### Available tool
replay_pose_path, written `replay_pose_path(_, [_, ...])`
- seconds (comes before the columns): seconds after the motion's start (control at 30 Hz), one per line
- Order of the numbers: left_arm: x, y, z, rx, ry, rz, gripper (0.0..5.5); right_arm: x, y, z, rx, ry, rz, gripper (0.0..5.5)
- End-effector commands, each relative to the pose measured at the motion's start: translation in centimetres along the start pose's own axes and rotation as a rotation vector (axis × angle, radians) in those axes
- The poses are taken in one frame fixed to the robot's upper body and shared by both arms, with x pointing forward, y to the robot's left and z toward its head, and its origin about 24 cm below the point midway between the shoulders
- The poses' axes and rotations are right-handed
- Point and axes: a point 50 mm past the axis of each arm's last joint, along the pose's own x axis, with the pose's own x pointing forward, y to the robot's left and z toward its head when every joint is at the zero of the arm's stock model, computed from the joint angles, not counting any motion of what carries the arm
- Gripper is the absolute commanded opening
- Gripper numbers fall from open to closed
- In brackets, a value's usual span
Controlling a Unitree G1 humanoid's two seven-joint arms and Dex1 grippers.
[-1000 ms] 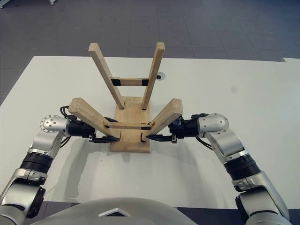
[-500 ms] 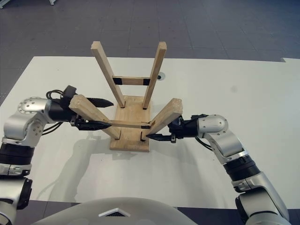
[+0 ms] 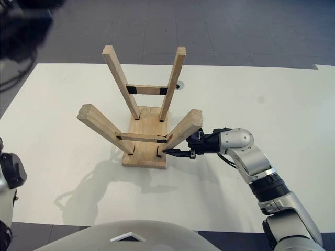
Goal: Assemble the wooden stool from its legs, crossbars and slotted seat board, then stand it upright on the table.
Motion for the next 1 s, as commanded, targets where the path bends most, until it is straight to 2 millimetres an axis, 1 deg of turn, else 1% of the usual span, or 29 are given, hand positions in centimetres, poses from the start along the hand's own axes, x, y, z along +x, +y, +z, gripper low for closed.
replay_pose_path(0.03, [2.3,1.3,7.5,0.362,-0.199,0.587,4.06,-0.8,5.5,-10.9,0.338,0.513,-0.011,2.04])
replay_pose_path(0.1, [3.9,1.0,6.0,0.334,-0.095,0.683,4.06,-0.6,5.4,-10.9,0.341,0.506,-0.025,2.04])
replay_pose_path(0.17, [5.0,0.3,4.3,0.324,-0.013,0.727,4.06,-0.5,5.4,-10.9,0.339,0.503,-0.033,2.04])
replay_pose_path(0.2, [5.4,0.2,3.2,0.211,0.011,0.740,4.06,-0.5,5.4,-10.9,0.338,0.503,-0.037,2.04])
replay_pose_path(0.23, [5.7,0.1,2.3,0.140,0.049,0.757,4.06,-0.5,5.4,-10.9,0.338,0.502,-0.041,2.04])
replay_pose_path(0.3, [6.4,-0.6,0.4,0.072,0.155,0.787,4.06,-0.5,5.4,-10.9,0.338,0.502,-0.047,2.04])
replay_pose_path(0.4, [7.3,-2.3,-1.8,0.132,0.322,0.757,4.06,-0.5,5.3,-10.9,0.338,0.502,-0.054,2.04])
replay_pose_path(0.43, [7.8,-3.2,-2.7,0.138,0.363,0.693,4.06,-0.6,5.3,-10.9,0.337,0.502,-0.057,2.04])
replay_pose_path(0.5, [8.2,-5.2,-4.2,0.236,0.509,0.573,4.06,-0.5,5.4,-11.0,0.339,0.501,-0.060,2.04])
replay_pose_path(0.57, [7.9,-6.5,-5.9,0.314,0.664,0.490,4.06,-0.4,5.5,-11.1,0.340,0.501,-0.062,2.04])
replay_pose_path(0.6, [7.4,-6.7,-6.9,0.355,0.733,0.492,4.06,-0.3,5.4,-11.1,0.339,0.501,-0.061,2.04])
replay_pose_path(0.67, [6.7,-7.0,-8.7,0.400,0.823,0.484,4.06,-0.2,5.3,-11.1,0.335,0.501,-0.060,2.04])
replay_pose_path(0.73, [6.3,-8.2,-10.5,0.439,0.901,0.408,4.06,-0.2,5.3,-11.2,0.336,0.503,-0.061,2.04])
replay_pose_path(0.8, [5.9,-9.4,-11.9,0.447,0.948,0.325,4.06,-0.2,5.4,-11.3,0.338,0.507,-0.061,2.04])
replay_pose_path(0.83, [5.8,-9.9,-12.4,0.453,0.963,0.295,4.06,-0.3,5.4,-11.3,0.338,0.509,-0.061,2.04])
replay_pose_path(0.97, [5.5,-10.9,-13.3,0.521,1.018,0.211,4.68,-0.2,5.5,-11.4,0.337,0.511,-0.061,2.04])
replay_pose_path(1.0, [5.3,-11.2,-13.5,0.539,1.043,0.174,4.73,-0.2,5.5,-11.4,0.337,0.512,-0.059,2.04])
